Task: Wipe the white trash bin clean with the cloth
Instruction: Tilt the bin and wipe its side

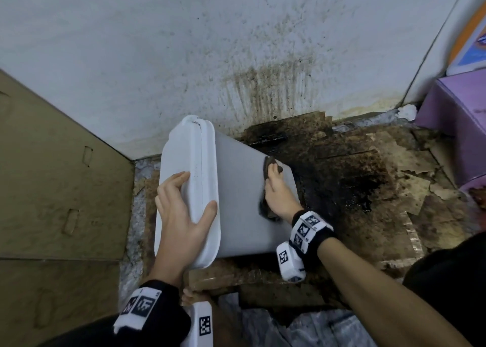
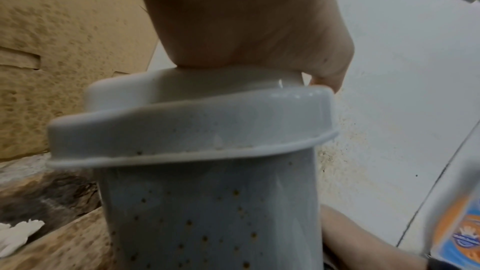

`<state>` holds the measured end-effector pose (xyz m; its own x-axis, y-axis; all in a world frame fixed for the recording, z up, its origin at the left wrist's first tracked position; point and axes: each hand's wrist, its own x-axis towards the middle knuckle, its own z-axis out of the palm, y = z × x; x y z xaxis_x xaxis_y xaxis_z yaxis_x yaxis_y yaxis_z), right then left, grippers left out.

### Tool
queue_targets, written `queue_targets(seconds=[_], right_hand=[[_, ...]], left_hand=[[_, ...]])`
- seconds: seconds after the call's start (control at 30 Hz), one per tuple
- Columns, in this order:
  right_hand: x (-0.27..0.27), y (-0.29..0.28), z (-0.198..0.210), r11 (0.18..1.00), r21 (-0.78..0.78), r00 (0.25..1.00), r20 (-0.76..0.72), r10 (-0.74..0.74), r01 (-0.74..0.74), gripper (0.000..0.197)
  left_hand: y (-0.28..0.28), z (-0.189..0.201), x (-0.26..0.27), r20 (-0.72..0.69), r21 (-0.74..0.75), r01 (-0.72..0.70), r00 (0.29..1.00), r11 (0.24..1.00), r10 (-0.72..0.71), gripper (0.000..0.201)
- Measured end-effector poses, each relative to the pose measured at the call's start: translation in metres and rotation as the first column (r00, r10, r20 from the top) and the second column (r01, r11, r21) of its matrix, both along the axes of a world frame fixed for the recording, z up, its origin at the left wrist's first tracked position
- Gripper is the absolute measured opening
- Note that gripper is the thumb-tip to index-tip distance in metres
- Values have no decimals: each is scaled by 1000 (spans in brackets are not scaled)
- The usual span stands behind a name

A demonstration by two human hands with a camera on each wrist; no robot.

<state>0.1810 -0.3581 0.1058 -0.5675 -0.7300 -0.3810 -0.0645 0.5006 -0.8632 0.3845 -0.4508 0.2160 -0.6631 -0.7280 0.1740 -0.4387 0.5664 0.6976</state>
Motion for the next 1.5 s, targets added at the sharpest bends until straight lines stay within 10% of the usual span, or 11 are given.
queue_targets(seconds=[0.3,0.53,0.8,1.5], right_hand=[[95,2,85,921,-356,986,-117,121,-156,59],[106,25,38,915,-345,927,-369,70,-207,62],[83,64,-35,993,-111,975,-210,-70,47,61],[86,52,-19,855,-107,847,-120,-519,508,42]], left_hand=[[-1,-1,0,0,-6,4,1000,1000,-4,64],[-3,-2,1,-11,0,-15,1000,1000,15,68],[-7,-3,7,-11,55,-30,999,998,30,68],[8,2,-8,-13,-32,-22,1000,999,22,72]])
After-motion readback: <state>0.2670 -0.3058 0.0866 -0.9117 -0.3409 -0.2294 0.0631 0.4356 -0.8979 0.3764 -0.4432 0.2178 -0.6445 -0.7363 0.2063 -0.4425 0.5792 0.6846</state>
